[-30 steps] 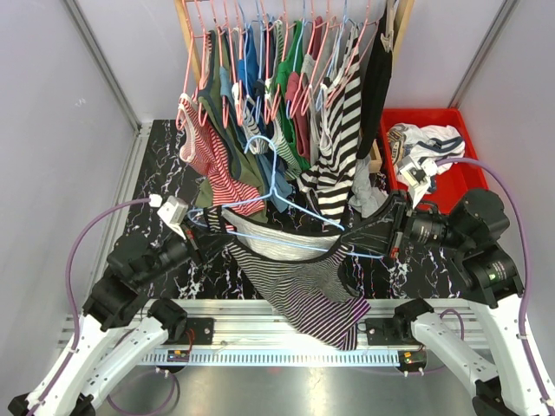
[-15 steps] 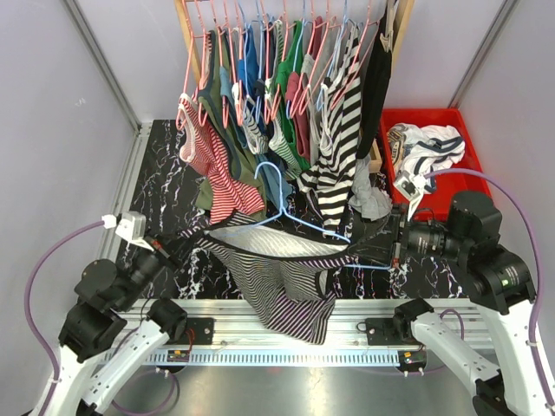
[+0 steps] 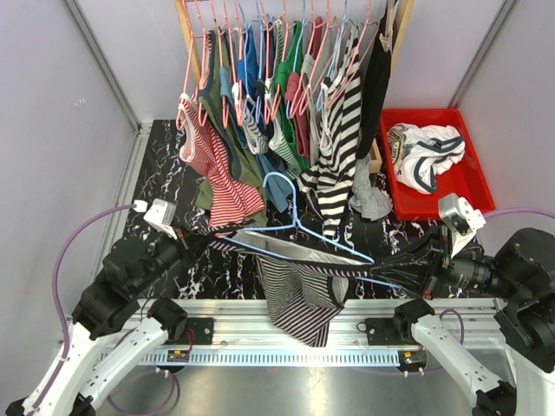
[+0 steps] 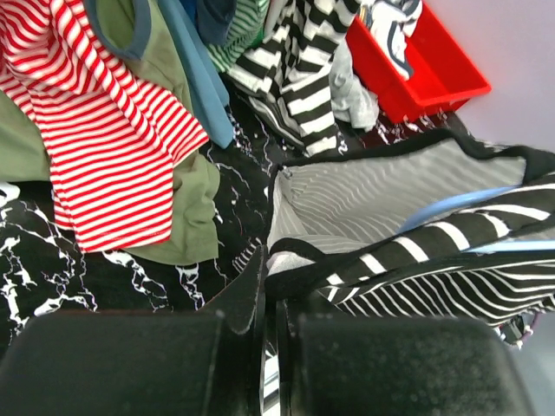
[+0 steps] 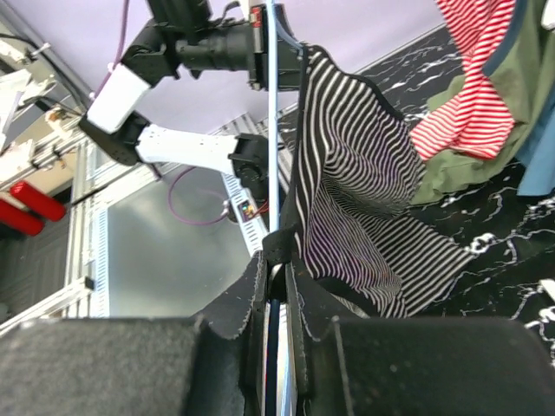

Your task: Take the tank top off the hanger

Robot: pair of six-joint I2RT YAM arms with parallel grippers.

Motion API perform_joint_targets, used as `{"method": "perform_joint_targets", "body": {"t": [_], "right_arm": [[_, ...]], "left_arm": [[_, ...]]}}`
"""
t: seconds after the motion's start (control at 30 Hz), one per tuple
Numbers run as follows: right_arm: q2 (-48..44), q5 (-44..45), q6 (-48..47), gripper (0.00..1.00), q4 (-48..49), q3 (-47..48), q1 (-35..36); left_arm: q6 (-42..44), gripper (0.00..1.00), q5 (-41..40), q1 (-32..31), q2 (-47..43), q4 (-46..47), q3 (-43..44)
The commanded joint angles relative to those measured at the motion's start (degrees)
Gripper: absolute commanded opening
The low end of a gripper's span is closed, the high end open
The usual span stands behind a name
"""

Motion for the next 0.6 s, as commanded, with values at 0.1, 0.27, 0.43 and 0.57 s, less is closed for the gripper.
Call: {"method": "perform_joint_targets", "body": {"t": [0.1, 0.27, 0.43, 0.57], "right_arm": [[2.63, -14.66, 1.58, 0.00, 3.45, 2.12, -0.05], [2.63, -23.12, 4.39, 0.00, 6.96, -1.22, 0.03], [2.36, -16.47, 2.82, 0.00, 5.40, 0.61, 0.12], [1.58, 0.48, 3.42, 0.00, 5.82, 3.17, 0.12]], "left_arm": [[0.55, 0.01, -5.17, 0.34, 1.43, -1.49, 1.06], [0.90, 0.11, -8.44, 0.34, 0.46, 1.06, 1.50], [1.43, 0.79, -1.94, 0.34, 3.10, 1.68, 2.03], [1.07, 0.99, -1.76, 0.34, 0.04, 0.89, 1.50]]}}
